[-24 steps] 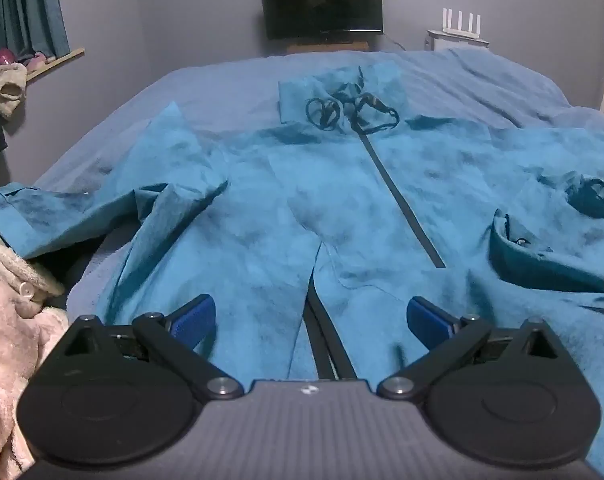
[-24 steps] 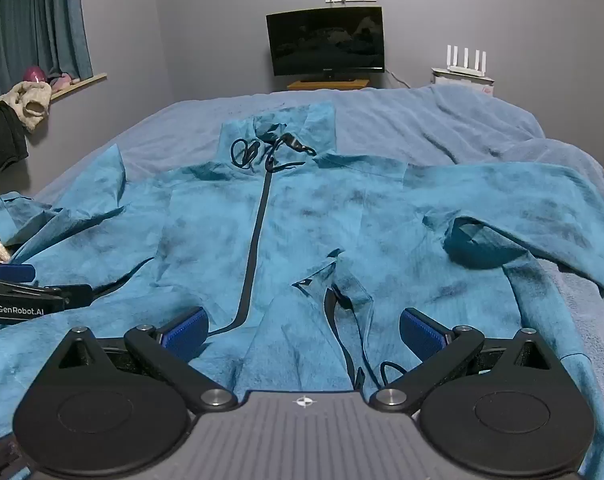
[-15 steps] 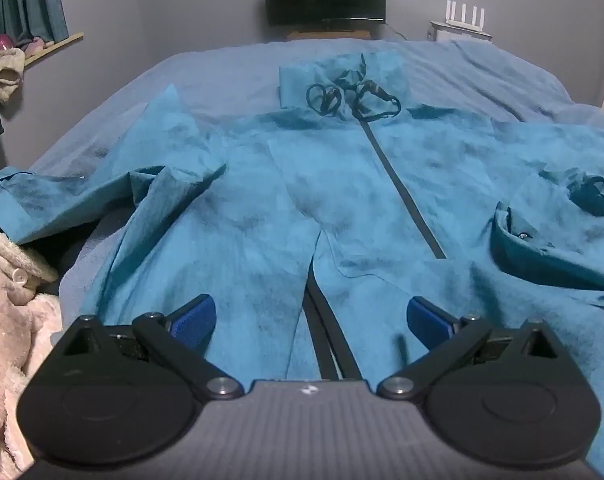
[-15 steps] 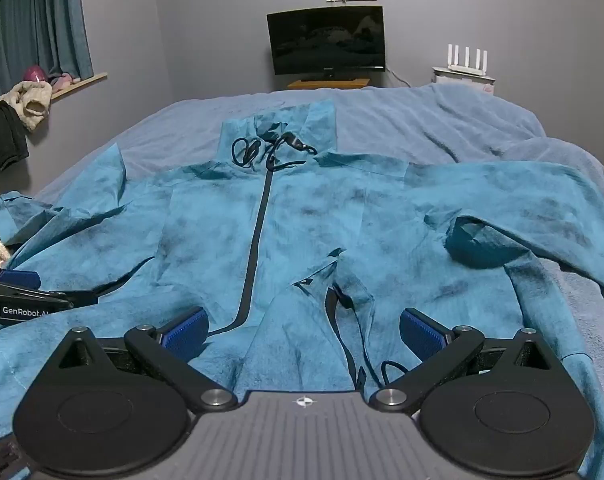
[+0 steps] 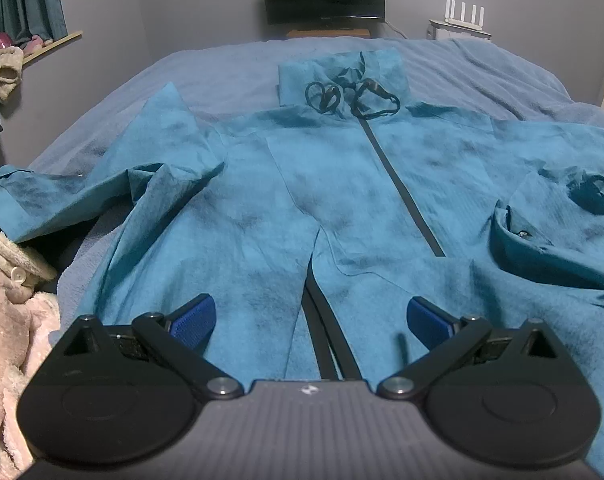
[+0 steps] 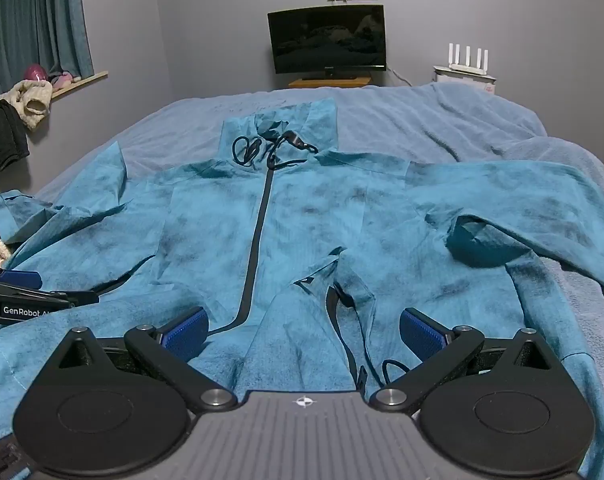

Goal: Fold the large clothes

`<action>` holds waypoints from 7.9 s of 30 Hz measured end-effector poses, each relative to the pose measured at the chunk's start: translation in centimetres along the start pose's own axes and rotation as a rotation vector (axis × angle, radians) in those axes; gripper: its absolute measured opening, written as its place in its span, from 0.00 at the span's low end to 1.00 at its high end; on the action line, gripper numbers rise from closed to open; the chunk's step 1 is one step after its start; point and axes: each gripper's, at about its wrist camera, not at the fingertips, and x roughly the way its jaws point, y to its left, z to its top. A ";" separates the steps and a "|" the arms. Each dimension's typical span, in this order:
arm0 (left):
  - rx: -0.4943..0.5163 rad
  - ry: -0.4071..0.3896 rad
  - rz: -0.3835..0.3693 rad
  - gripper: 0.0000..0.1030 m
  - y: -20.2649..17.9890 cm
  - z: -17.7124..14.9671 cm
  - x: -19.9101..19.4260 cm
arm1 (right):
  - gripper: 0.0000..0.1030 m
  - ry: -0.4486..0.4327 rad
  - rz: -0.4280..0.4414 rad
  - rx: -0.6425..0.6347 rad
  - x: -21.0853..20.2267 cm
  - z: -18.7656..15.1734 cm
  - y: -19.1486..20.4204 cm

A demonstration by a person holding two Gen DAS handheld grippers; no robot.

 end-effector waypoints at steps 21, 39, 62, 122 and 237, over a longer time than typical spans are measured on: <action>0.007 0.004 0.002 1.00 -0.3 -0.2 0.2 | 1.00 0.003 -0.001 -0.001 0.1 0.0 0.0; 0.010 0.010 -0.001 1.00 -0.5 -0.3 0.2 | 1.00 0.006 -0.002 -0.003 0.2 0.1 0.2; 0.009 0.012 -0.001 1.00 -0.6 -0.3 0.2 | 1.00 0.010 -0.003 -0.003 0.2 0.1 0.1; 0.136 -0.028 -0.224 1.00 -2.4 7.3 17.4 | 1.00 -0.115 -0.334 0.897 5.1 -1.0 -37.3; -0.029 -0.320 0.124 0.75 1.2 11.8 13.5 | 0.66 -0.019 -0.110 0.102 21.8 8.2 -8.8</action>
